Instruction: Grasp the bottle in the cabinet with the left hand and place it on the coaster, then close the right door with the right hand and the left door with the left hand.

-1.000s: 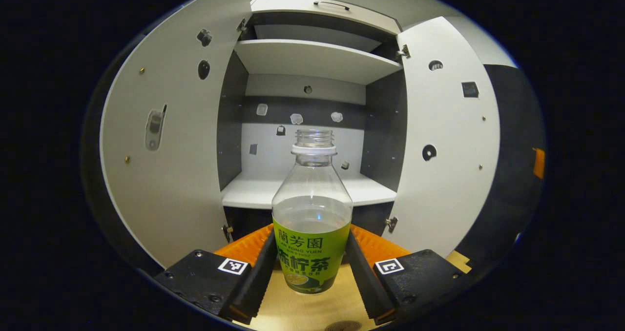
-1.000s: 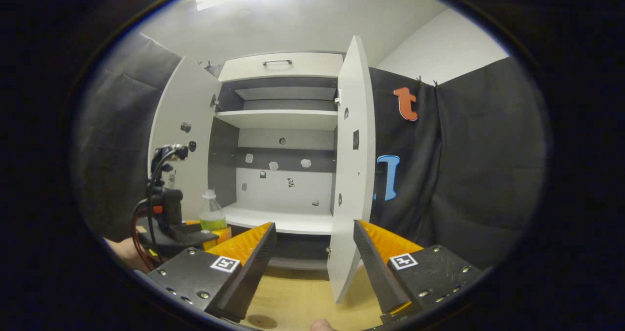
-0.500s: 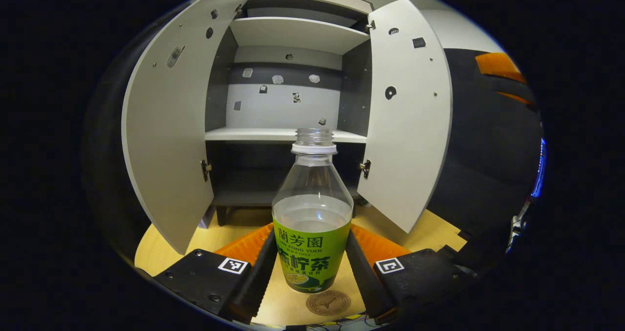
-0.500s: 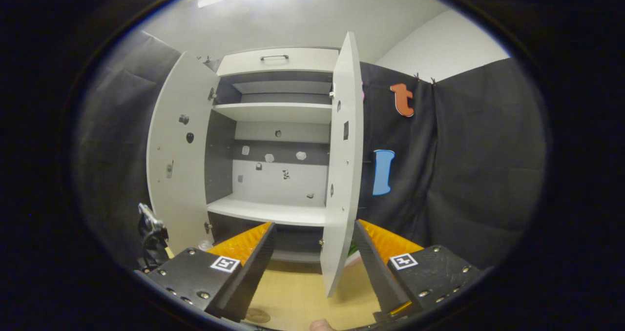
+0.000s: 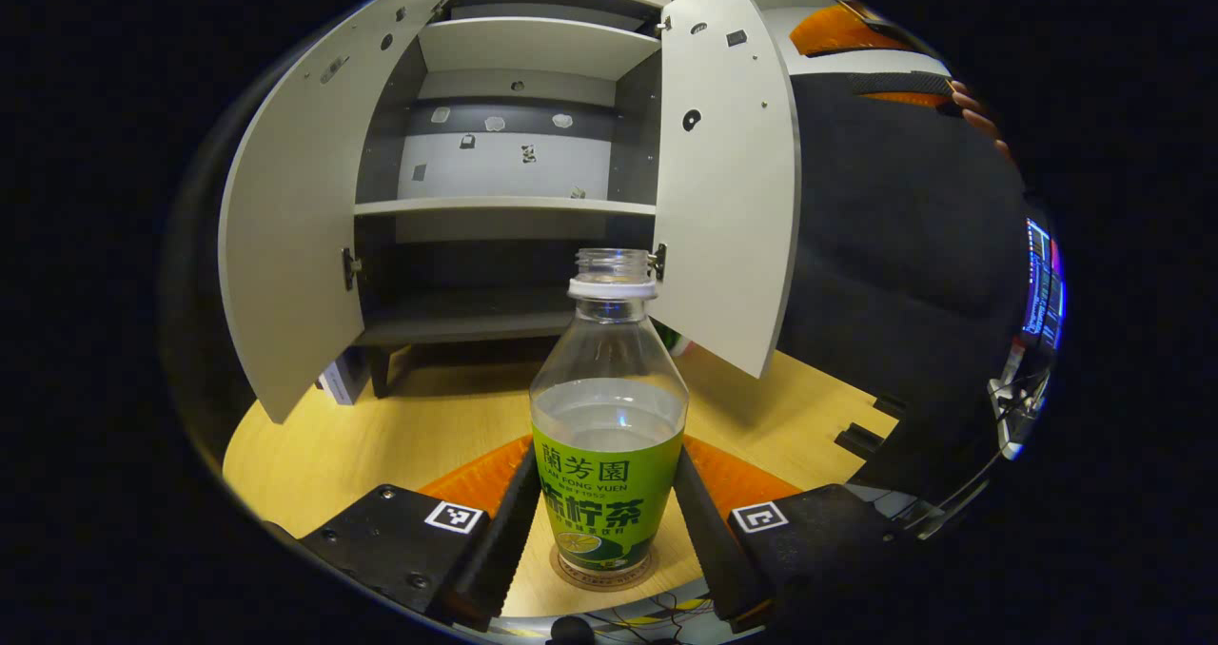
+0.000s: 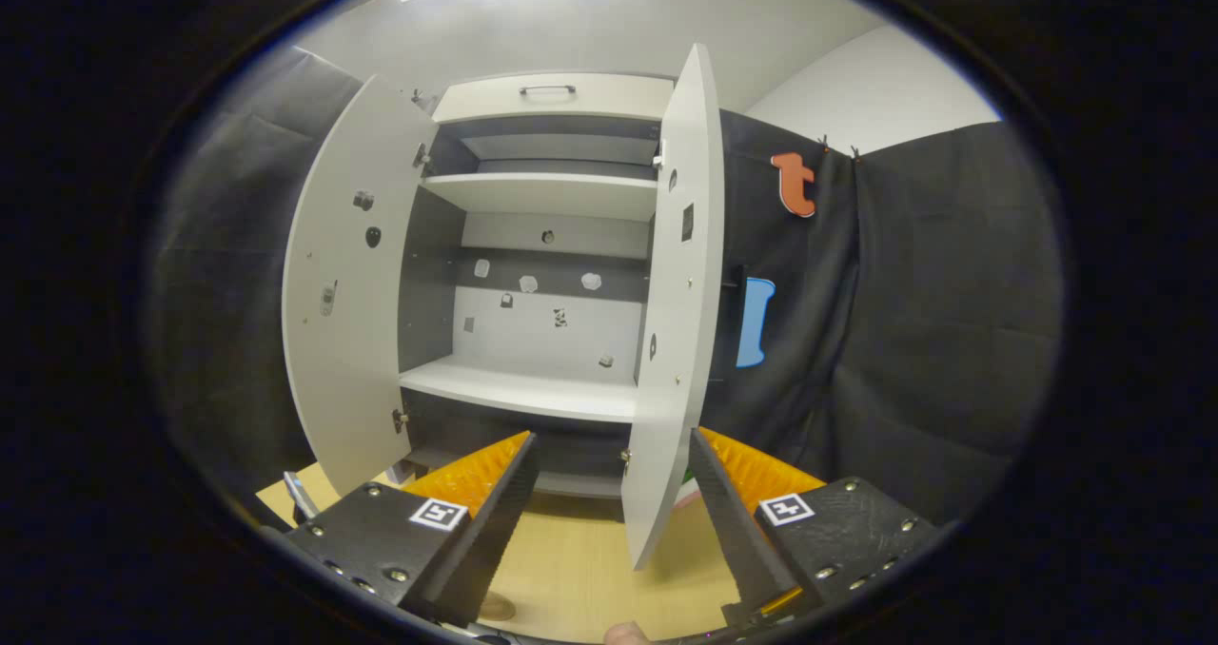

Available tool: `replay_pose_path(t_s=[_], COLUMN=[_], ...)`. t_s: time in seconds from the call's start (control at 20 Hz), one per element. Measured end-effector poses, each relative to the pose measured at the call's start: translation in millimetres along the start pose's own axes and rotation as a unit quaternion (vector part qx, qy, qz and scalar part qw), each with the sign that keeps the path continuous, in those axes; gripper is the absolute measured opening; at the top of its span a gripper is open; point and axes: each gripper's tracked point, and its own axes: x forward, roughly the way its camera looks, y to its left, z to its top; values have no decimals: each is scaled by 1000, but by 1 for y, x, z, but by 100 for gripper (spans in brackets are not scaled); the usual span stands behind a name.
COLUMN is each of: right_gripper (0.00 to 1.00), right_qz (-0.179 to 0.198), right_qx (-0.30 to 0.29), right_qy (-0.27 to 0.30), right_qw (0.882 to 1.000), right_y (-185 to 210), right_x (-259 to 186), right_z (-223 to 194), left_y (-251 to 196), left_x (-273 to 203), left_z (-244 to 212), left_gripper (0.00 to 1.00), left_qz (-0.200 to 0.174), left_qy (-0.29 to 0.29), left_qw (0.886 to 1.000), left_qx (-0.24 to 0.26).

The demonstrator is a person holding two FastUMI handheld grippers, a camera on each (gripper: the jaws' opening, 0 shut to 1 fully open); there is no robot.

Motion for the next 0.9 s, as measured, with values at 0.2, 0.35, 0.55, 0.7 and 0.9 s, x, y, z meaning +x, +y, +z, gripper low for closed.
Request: replay_pose_path(t_s=[0.2,0.35,0.55,0.7,0.9], right_gripper=[96,94,96,96,96], right_qz=[-1,-4,1,10,10], right_qx=[17,10,-9,-13,-22], right_qy=[16,16,23,34,25], right_qw=[1000,1000,1000,999,999], right_y=[3,2,7,17,30], right_x=[13,20,27,30,35], right_z=[-9,-11,-20,-30,-29], left_y=[-8,-2,-6,-3,-2], left_x=[6,12,16,17,19], left_z=[-34,-44,-45,-55,-60], left_gripper=[81,81,81,81,83], left_qz=[-13,0,-12,-12,-24], left_qy=[34,33,10,11,17], left_qw=[999,999,999,999,998], left_qx=[-6,24,34,36,58])
